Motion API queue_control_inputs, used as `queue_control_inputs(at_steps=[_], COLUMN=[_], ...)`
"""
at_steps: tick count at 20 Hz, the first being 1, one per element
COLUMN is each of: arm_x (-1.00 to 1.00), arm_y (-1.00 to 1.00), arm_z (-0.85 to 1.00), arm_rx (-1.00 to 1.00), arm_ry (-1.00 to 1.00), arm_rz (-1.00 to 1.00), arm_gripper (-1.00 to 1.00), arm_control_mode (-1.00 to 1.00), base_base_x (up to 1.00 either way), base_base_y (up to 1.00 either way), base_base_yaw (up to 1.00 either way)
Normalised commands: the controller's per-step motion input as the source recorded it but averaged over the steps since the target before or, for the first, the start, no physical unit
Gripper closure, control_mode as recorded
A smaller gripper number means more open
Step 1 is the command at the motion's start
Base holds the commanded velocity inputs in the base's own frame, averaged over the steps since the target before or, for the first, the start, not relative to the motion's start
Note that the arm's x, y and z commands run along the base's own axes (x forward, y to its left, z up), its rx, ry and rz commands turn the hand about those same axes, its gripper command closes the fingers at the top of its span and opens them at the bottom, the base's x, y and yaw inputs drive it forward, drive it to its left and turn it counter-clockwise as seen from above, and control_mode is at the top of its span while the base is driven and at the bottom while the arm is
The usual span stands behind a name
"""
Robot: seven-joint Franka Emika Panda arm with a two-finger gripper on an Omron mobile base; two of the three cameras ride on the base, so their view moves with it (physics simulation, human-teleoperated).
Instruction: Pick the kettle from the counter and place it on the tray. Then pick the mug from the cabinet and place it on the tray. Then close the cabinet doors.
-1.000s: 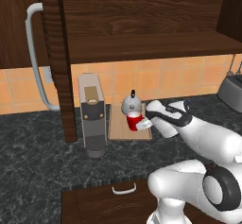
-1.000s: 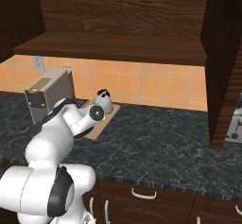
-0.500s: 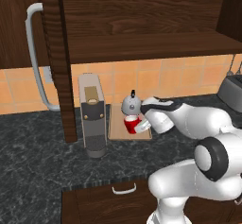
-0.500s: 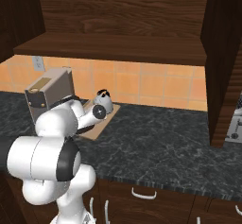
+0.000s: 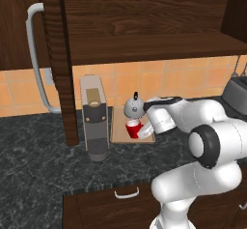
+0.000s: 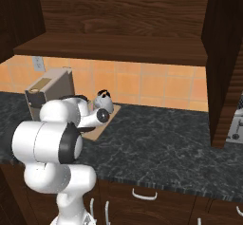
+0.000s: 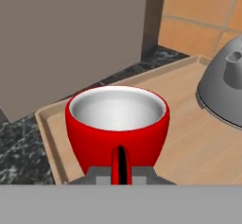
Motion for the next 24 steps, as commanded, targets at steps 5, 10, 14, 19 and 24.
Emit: queue_control_inputs(at_steps=[5, 10, 14, 19, 24], arm_x=[0.05, 0.20, 0.07, -0.02, -0.09], arm_y=[0.00, 0.00, 0.01, -0.06, -0.22], arm_z=[-0.18, -0.07, -0.13, -0.19, -0.10], arm_rx=[-0.03, -0.06, -0.04, -0.02, 0.00], arm_ry=[-0.02, -0.03, 0.00, 0.00, 0.00], arm_rz=[0.02, 0.00, 0.00, 0.03, 0.06], arm_gripper=[1.00, 1.00, -1.00, -1.00, -1.00], arm_control_mode=[-1.00, -1.00, -1.00, -1.00, -1.00], base_base_x=[0.00, 0.00, 0.00, 0.00, 0.00], base_base_y=[0.00, 0.00, 0.00, 0.00, 0.00], base_base_yaw=[0.00, 0.00, 0.00, 0.00, 0.00])
